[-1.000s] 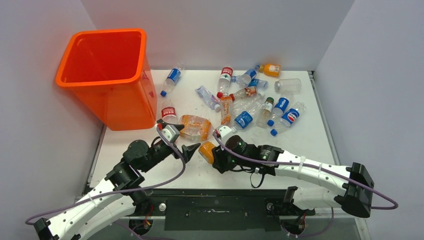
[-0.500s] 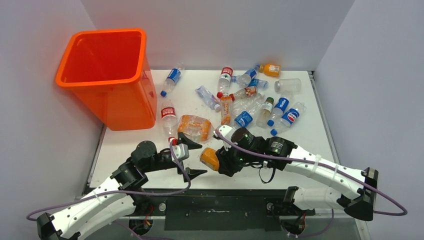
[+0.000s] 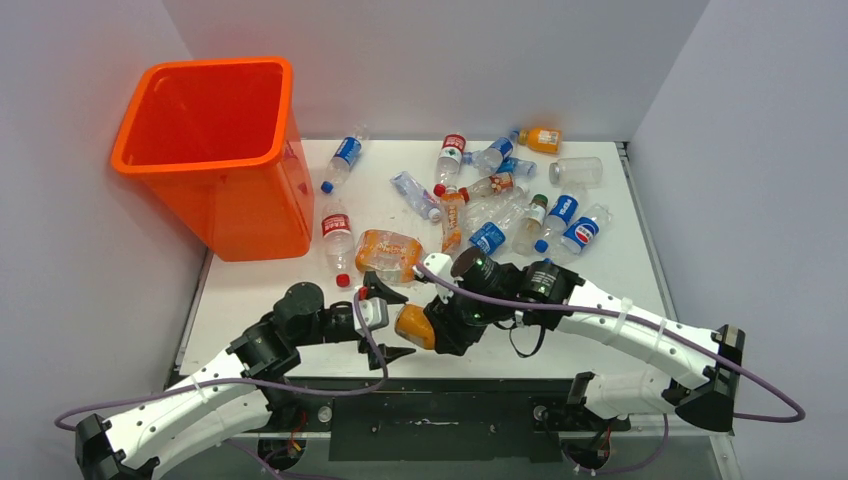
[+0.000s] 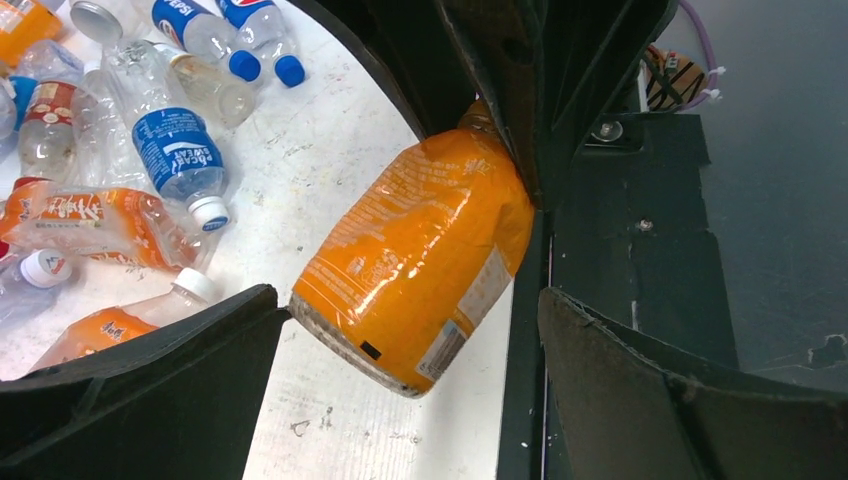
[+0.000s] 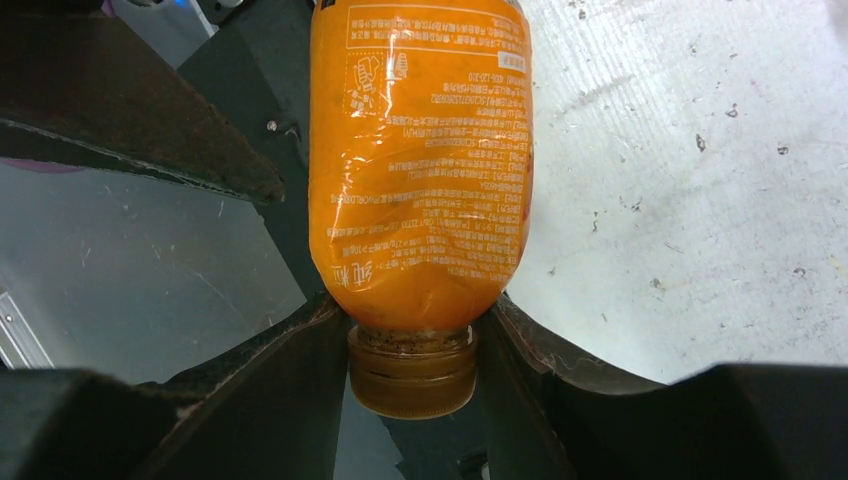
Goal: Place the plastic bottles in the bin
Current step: Pick up the plastic bottle at the center of the board.
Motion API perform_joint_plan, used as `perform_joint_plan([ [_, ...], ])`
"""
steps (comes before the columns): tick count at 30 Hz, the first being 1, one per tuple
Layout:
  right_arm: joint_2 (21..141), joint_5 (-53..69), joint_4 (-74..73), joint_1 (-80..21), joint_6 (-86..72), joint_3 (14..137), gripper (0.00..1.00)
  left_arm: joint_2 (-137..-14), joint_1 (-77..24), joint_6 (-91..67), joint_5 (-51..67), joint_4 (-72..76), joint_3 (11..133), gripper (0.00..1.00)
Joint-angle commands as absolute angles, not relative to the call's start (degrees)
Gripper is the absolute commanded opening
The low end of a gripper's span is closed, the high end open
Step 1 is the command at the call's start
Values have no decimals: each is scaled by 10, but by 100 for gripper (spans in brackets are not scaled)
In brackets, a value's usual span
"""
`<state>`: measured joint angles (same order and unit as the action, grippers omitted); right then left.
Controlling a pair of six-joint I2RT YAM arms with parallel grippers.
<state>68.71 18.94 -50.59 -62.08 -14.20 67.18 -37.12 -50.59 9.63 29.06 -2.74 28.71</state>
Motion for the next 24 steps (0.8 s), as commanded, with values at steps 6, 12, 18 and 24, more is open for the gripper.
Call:
perform_joint_plan([
  [6, 741, 227, -508, -631, -117, 748, 5, -366, -552, 159, 210, -37, 292, 92],
  [12, 771, 236, -544, -631, -103, 804, 5, -373, -598, 199, 135, -72, 298, 92],
  [18, 780, 234, -558, -631, -101, 819, 5, -375, -612, 203, 67, -67, 301, 75],
  [24, 771, 222, -550, -632, -120, 832, 16, -372, -613, 189, 62, -48, 301, 50],
])
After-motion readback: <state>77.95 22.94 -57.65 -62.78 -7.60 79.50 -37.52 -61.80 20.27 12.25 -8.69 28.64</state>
